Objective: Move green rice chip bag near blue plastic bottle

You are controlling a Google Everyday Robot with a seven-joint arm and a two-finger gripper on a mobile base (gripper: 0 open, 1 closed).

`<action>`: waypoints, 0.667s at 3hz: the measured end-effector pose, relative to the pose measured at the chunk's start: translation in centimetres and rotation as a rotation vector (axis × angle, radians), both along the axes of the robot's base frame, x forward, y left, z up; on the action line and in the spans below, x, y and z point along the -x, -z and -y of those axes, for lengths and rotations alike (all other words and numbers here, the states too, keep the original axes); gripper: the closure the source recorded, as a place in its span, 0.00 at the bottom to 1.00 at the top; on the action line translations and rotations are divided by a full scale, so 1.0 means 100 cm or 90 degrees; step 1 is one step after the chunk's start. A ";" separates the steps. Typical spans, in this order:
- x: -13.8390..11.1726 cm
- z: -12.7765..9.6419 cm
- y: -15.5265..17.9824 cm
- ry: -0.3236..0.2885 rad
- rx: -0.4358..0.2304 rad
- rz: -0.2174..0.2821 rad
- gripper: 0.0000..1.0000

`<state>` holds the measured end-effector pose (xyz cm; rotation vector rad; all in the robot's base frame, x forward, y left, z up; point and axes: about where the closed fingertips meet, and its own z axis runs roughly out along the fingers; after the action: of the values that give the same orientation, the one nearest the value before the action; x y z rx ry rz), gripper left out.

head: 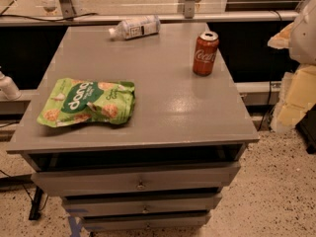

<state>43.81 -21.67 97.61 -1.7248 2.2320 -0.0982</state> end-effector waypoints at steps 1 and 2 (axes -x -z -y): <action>0.000 0.000 0.000 0.000 0.000 0.000 0.00; -0.001 -0.005 -0.001 -0.003 -0.014 0.005 0.00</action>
Offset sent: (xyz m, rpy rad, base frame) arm 0.0018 0.0105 -0.0040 0.0504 0.0039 0.0124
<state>43.90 -21.15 97.69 -1.7153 2.2147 -0.0797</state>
